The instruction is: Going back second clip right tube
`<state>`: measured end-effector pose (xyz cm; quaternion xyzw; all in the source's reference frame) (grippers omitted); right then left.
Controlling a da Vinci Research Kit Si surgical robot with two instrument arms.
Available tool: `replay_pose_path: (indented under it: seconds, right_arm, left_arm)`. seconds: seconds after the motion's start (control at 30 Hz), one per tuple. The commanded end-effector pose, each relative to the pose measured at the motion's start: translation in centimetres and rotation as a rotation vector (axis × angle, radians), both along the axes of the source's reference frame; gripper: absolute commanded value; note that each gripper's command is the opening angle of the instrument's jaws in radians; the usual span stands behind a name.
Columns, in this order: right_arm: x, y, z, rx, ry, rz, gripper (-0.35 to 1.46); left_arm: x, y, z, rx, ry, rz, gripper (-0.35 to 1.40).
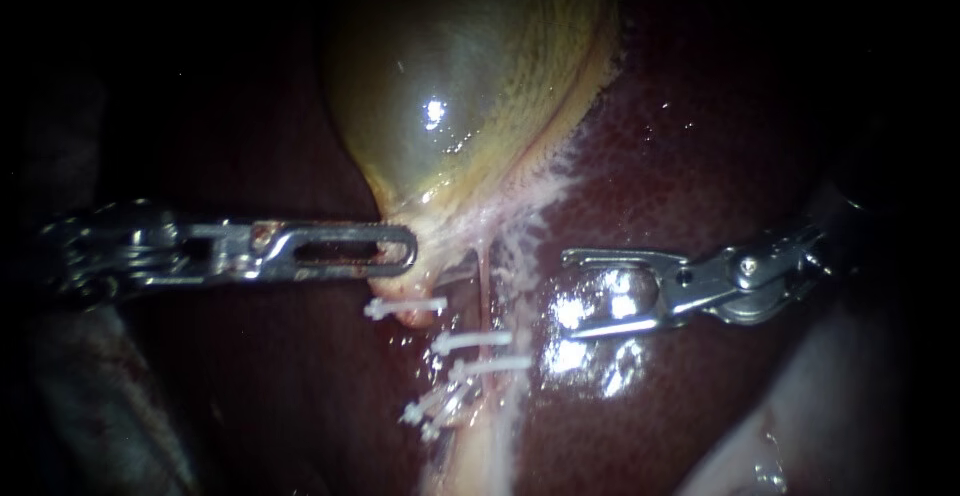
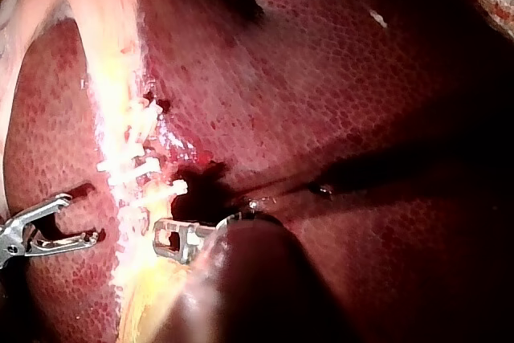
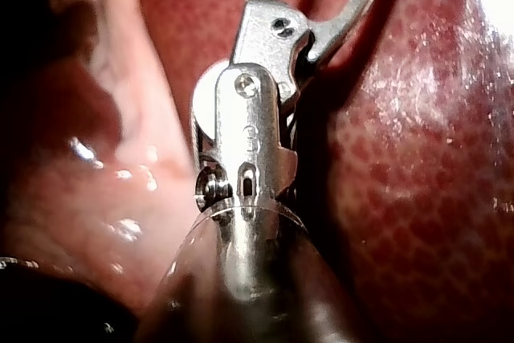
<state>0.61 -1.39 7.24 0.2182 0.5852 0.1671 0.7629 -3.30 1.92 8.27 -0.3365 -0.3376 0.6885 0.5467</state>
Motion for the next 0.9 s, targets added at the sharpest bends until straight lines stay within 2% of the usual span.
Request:
replay_pose_path:
  seconds: [0.03,0.47,0.7,0.9]
  right_arm:
    - [0.01,0.01,0.01,-0.001,0.0,-0.002,0.58]
    - [0.01,0.0,0.0,-0.001,0.002,0.001,0.58]
    - [0.03,-0.01,-0.02,-0.001,0.004,0.004,0.58]
    - [0.05,-0.01,-0.02,-0.001,0.006,0.006,0.58]
  left_arm:
    - [-0.01,0.0,0.01,0.0,0.001,-0.001,-0.35]
    - [-0.07,-0.02,0.13,-0.006,0.004,-0.003,-0.35]
    - [-0.24,-0.11,0.45,-0.021,0.01,-0.007,-0.35]
    - [-0.45,-0.12,0.61,-0.024,0.012,-0.011,-0.35]
